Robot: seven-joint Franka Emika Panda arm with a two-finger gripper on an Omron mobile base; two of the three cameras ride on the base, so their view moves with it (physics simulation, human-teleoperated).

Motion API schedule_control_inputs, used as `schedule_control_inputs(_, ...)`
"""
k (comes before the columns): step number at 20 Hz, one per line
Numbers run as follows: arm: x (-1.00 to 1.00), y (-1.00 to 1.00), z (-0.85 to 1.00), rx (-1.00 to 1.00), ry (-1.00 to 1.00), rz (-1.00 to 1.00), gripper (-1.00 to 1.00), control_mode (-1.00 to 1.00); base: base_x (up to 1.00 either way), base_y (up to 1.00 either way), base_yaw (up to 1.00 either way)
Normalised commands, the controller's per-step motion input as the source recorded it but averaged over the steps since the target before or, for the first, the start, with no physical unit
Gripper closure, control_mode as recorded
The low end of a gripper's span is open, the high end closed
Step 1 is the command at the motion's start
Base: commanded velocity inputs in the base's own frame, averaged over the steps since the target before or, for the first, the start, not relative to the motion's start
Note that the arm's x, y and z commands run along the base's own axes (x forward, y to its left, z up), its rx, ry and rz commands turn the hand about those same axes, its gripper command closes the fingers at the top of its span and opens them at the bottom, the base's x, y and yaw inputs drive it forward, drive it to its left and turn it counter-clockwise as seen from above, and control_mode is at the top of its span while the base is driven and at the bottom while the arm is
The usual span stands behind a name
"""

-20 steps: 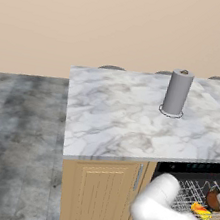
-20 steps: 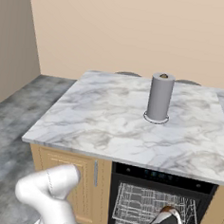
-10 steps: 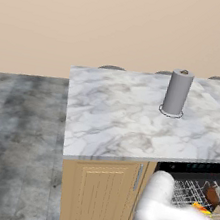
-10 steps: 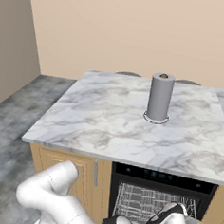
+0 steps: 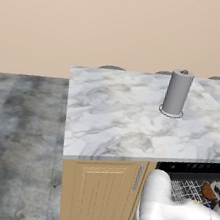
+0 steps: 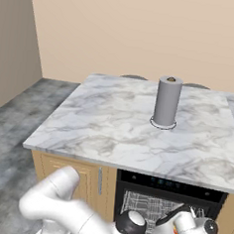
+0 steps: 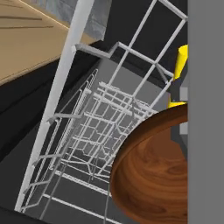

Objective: Pick up the cup and bowl from the counter, place them in the dishwasher, and close the dishwasher door.

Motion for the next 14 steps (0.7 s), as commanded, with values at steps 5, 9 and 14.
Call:
schedule_control_inputs(5,-0.01,-0.01,-0.77,0.0,0.0,0.06,1.0,-1.0,0.0,0.0,0.0)
schedule_control_inputs(9,-0.68,0.0,-0.51,0.0,-0.08,0.06,-1.0,-1.0,0.0,0.0,0.0)
schedule_control_inputs(14,-0.97,-0.11,-0.25,0.0,-0.22,0.02,-1.0,-1.0,0.0,0.0,0.0)
